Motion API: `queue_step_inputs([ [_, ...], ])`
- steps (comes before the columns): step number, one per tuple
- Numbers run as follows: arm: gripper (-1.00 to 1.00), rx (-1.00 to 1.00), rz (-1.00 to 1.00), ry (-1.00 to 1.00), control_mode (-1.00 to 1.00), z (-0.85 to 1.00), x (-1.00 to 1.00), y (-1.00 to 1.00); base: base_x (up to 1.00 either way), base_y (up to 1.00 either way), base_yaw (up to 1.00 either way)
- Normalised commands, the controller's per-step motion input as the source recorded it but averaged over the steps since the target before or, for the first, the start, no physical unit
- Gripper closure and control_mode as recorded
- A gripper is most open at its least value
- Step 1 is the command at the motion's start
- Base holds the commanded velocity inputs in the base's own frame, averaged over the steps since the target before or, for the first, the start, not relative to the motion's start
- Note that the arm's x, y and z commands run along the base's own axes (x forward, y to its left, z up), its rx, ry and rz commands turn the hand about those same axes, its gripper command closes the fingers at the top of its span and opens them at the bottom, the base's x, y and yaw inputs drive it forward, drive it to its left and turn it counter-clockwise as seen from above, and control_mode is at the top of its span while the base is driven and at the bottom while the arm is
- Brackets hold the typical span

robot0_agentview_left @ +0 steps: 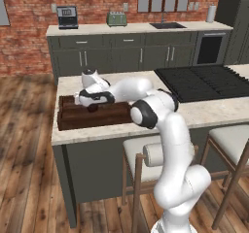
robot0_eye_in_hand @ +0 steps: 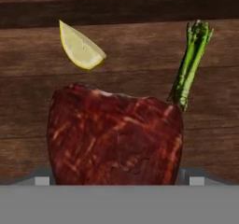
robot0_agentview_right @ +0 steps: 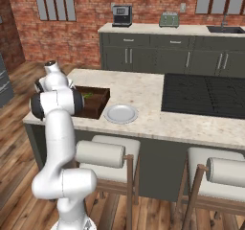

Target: Create a steak meal by picking up the steak and asparagus from the tray and placing them on the plate. Leave the lemon wedge on the tray.

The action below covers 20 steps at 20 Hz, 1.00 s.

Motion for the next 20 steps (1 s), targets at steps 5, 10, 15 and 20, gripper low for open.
queue_step_inputs([
  [5,1.0,0.07,0.0,-0.2,-1.0,0.53,-0.58,-0.35,0.0,0.0,0.0],
  [10,1.0,0.09,0.0,-0.09,-1.0,0.52,-0.65,-0.5,0.0,0.0,0.0],
  [15,1.0,0.06,0.0,-0.01,-1.0,0.67,-0.55,-0.57,0.0,0.0,0.0],
  [20,1.0,0.04,0.0,0.0,-1.0,0.93,-0.23,-0.53,0.0,0.0,0.0],
])
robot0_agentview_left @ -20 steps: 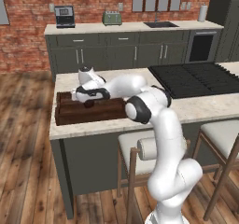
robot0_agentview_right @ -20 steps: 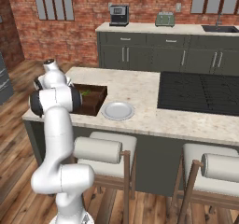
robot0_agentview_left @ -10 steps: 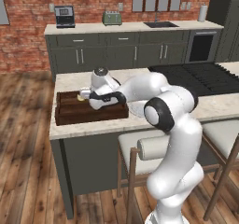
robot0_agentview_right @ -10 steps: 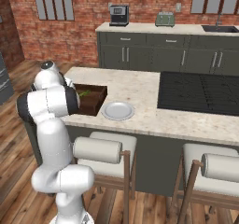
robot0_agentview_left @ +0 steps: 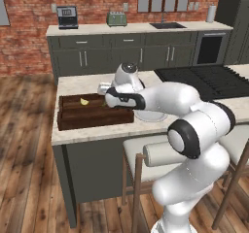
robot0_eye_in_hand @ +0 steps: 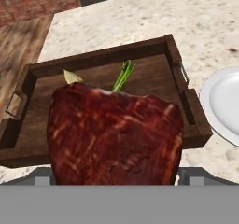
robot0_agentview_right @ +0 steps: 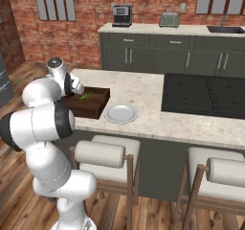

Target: Create a steak meal by picking up the steak and asparagus from the tray and placing them on the plate. Leave the lemon wedge on the tray.

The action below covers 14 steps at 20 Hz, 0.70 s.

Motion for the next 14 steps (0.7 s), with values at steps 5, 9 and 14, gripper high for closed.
queue_step_inputs([
  [5,1.0,0.01,0.0,0.0,-1.0,0.59,-0.26,-0.51,0.0,0.0,0.0],
  [9,1.0,0.0,0.0,0.0,-1.0,0.09,-0.51,-0.67,0.0,0.0,0.0],
  [14,1.0,0.0,-0.01,0.0,-1.0,0.0,-0.44,-0.77,0.0,0.0,0.0],
])
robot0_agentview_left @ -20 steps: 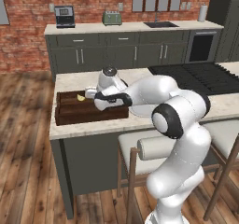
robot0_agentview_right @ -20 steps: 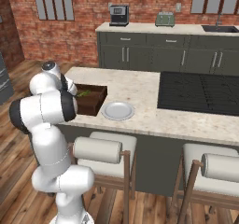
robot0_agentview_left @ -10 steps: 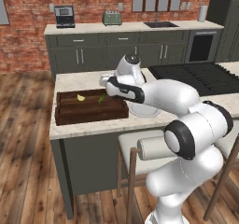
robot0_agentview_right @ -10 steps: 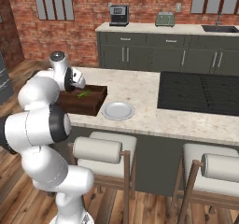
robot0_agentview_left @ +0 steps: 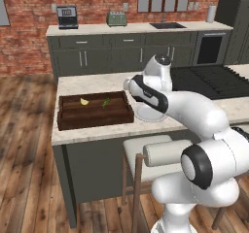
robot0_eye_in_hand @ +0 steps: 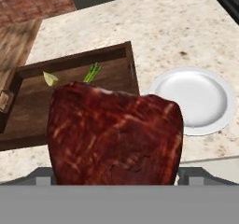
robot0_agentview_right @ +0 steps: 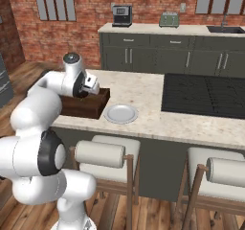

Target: Create a steak meal by picking up the steak and asparagus from the tray and placing them on the plate. Leave the lemon wedge on the tray.

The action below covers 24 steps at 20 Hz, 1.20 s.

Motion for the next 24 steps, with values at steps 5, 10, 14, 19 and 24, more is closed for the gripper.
queue_step_inputs([
  [5,1.0,0.0,-0.01,0.0,-1.0,-0.02,-0.2,-0.78,0.0,0.0,0.0],
  [10,1.0,0.0,0.0,0.0,-1.0,-0.19,-0.02,-0.58,0.0,0.0,0.0],
  [14,1.0,-0.02,0.0,0.0,-1.0,-0.29,0.03,-0.34,0.0,0.0,0.0],
  [19,1.0,-0.02,0.0,0.0,-1.0,-0.33,0.1,-0.25,0.0,0.0,0.0],
  [24,1.0,0.0,0.0,0.01,-1.0,-0.27,0.18,-0.21,0.0,0.0,0.0],
])
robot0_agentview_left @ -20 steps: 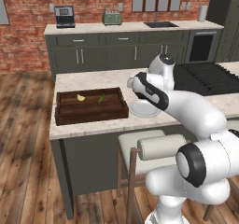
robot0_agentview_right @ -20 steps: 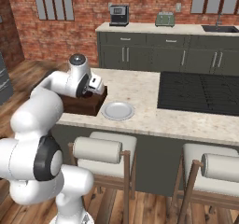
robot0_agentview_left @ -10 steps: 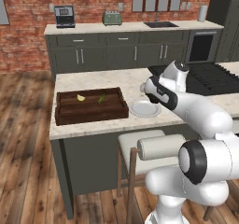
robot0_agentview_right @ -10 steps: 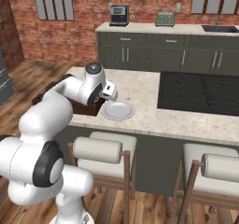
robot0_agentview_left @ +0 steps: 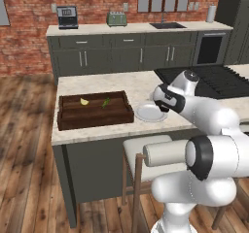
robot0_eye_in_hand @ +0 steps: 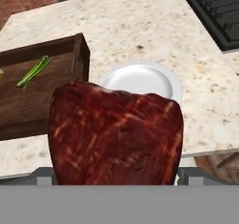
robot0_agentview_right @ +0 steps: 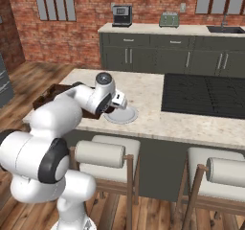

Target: Create a steak meal by picking up the steak and asparagus from the tray and placing them on the plate. Leave the lemon wedge on the tray.

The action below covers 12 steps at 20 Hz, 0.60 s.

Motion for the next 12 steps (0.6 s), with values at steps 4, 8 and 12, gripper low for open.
queue_step_inputs([
  [4,1.0,0.0,0.0,0.03,-1.0,-0.2,0.21,-0.22,0.0,0.0,0.0],
  [8,1.0,0.0,0.0,0.04,-1.0,-0.19,0.17,-0.21,0.0,0.0,0.0],
  [12,1.0,0.0,0.0,0.04,-1.0,-0.24,0.17,-0.08,0.0,0.0,0.0],
])
